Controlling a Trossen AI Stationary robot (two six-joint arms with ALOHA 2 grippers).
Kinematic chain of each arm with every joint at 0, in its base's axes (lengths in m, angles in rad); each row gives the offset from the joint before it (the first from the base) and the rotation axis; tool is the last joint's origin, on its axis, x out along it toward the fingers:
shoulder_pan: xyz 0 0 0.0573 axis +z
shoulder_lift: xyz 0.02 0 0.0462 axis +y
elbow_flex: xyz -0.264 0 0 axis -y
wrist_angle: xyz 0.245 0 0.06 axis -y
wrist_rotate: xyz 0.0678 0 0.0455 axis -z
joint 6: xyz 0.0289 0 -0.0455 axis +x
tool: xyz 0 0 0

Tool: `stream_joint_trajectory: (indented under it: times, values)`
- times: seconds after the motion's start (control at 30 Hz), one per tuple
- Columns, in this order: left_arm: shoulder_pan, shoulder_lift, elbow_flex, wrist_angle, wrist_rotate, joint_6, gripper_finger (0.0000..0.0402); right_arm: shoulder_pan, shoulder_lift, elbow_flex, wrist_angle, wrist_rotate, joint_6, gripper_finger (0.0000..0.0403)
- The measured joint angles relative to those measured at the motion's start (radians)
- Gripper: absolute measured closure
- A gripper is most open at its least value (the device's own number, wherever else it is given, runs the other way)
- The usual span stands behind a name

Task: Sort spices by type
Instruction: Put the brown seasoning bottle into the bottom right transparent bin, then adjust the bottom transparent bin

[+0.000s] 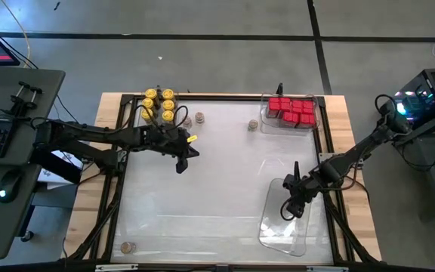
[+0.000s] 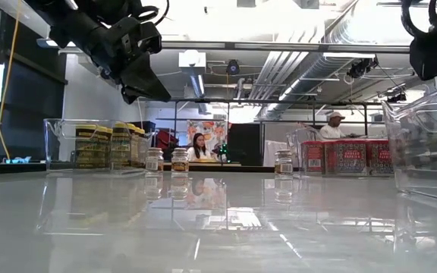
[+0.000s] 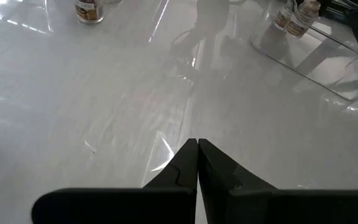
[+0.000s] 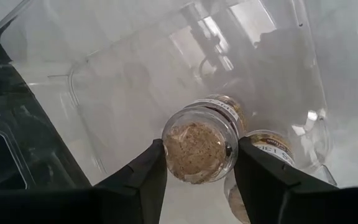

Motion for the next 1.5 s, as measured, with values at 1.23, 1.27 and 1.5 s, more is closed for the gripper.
stream_joint_trajectory:
  times: [1.23,1.27,1.5]
  values:
    - [0.000,0.000,0.000,0.000,0.000,0.037,0.0401,-0.007,-0.016,0.016,0.075,0.116,0.146,0.0130]
    - [0.000,0.000,0.000,0.000,0.000,0.037,0.0401,-0.007,-0.024,0.031,0.072,0.115,0.136,0.0130]
    - [0.000,0.000,0.000,-0.001,0.000,0.054,0.0401,-0.007,-0.052,0.193,0.029,0.236,0.111,0.0130]
